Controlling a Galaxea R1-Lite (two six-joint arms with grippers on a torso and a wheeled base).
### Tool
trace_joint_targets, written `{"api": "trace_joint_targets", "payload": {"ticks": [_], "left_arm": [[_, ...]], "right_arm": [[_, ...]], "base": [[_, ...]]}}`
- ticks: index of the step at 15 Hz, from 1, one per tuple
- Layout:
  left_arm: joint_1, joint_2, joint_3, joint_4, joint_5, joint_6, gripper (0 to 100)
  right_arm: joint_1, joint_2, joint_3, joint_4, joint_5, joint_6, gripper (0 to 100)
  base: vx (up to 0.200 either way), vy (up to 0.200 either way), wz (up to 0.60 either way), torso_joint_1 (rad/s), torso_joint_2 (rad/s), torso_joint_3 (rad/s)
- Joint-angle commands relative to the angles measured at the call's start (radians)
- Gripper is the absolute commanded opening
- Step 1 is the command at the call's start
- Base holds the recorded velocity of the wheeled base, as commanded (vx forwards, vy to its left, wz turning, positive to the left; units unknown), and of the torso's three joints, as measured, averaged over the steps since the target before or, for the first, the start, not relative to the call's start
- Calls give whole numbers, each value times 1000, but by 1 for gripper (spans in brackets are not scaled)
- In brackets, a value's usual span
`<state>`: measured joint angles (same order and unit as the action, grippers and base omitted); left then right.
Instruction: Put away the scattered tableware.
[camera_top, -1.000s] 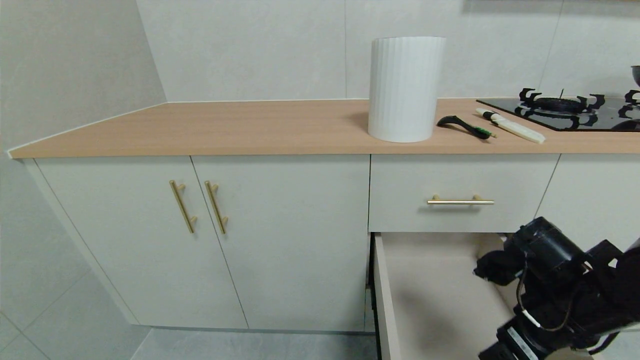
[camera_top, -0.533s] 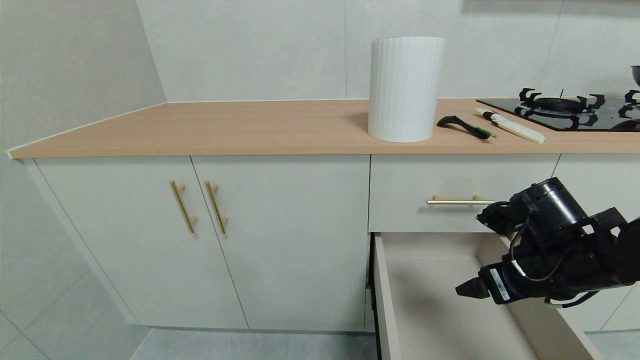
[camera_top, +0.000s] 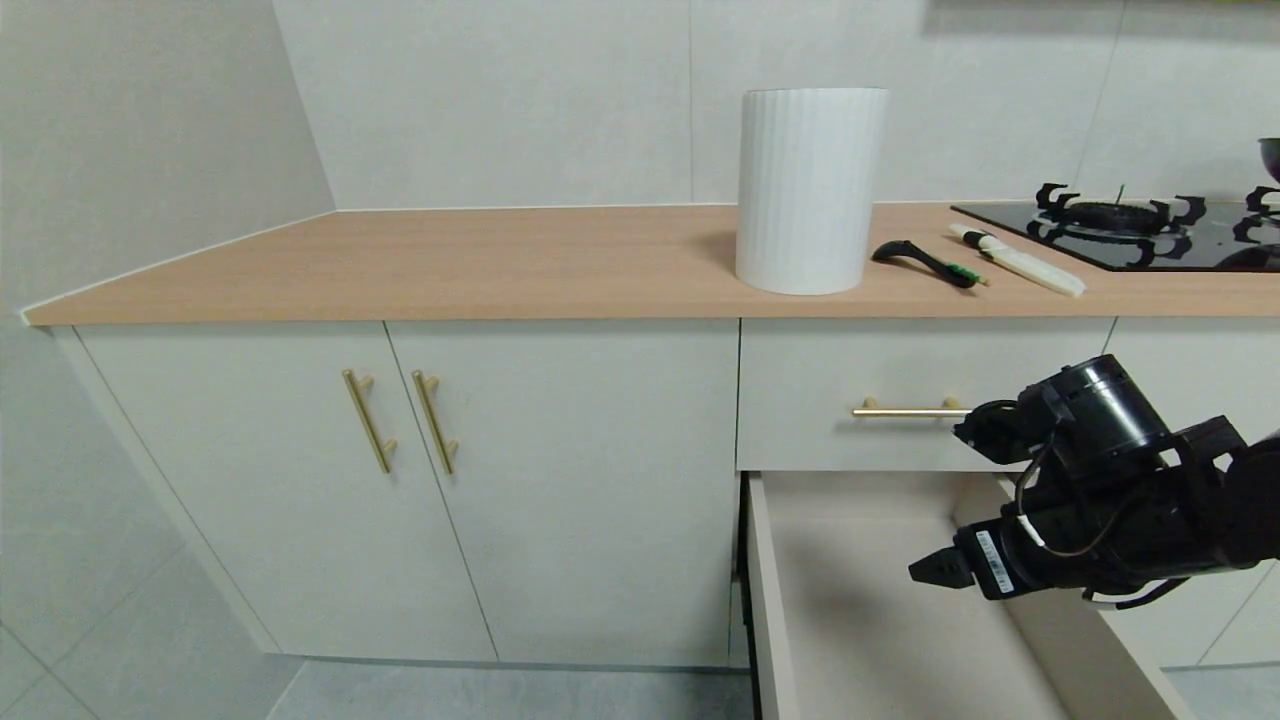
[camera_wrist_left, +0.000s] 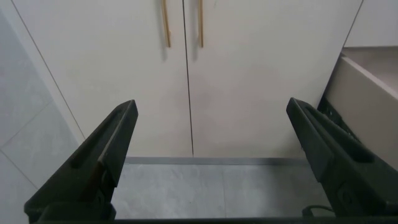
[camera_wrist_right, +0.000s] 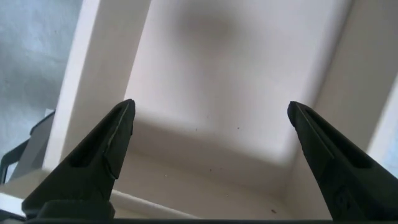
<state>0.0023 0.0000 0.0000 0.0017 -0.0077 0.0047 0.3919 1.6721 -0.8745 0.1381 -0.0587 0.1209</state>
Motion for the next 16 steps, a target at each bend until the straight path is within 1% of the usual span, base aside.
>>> {"api": "trace_joint_targets", "payload": {"ticks": [1, 3, 7, 16], "left_arm": [[-1, 0, 0, 0, 2, 0, 100], [1, 0, 0, 0, 0, 0, 100], [1, 0, 0, 0, 0, 0, 100], [1, 0, 0, 0, 0, 0, 100]], "right_arm": [[1, 3, 0, 0, -1, 0, 100], [1, 3, 0, 0, -1, 0, 100], [1, 5, 2, 0, -1, -1, 100], [1, 8, 2, 0, 0, -1, 100]], "base": [[0, 0, 0, 71, -315, -266], [0, 0, 0, 102, -271, -300], [0, 0, 0, 138, -530, -305], [0, 0, 0, 185, -467, -287]]}}
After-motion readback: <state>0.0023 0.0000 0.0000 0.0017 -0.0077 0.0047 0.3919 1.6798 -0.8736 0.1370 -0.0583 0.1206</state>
